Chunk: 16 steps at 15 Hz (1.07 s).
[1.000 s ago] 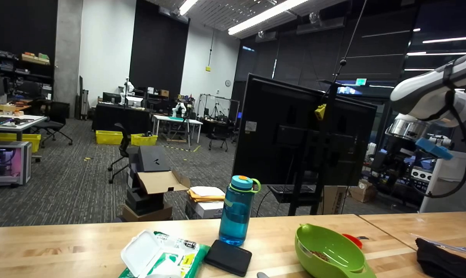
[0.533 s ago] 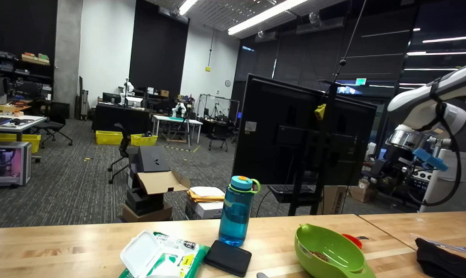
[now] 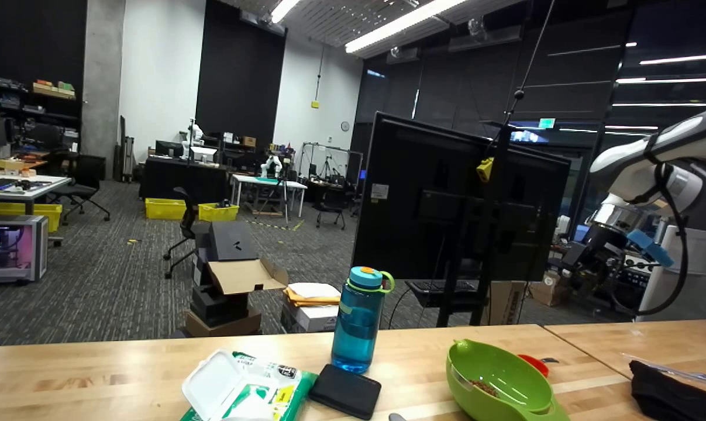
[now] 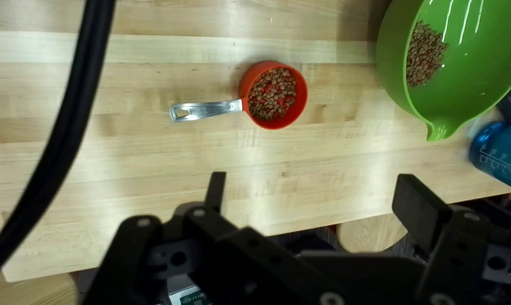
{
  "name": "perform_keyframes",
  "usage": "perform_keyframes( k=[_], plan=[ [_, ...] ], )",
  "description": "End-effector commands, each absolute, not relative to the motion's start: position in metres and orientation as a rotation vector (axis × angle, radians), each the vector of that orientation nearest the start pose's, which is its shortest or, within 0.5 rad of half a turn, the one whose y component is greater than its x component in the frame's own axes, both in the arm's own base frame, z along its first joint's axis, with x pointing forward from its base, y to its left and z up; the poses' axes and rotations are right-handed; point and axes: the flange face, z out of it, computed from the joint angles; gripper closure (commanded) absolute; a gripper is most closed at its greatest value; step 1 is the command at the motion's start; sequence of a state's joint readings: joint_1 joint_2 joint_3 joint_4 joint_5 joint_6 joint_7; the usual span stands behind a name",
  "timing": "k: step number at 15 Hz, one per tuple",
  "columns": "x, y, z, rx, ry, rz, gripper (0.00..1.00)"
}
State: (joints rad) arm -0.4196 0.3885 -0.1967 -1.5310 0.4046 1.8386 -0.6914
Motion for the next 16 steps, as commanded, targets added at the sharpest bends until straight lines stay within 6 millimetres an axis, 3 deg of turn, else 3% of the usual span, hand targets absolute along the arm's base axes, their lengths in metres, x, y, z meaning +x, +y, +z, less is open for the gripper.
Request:
perform_keyframes(
  k=[1, 16],
  plan=[
    [0.580, -0.360, 0.430, -2.795, -0.001, -0.201, 0.00],
    [0.583, -0.408, 0.356, -2.778, -0.050, -0.072, 0.00]
  ],
)
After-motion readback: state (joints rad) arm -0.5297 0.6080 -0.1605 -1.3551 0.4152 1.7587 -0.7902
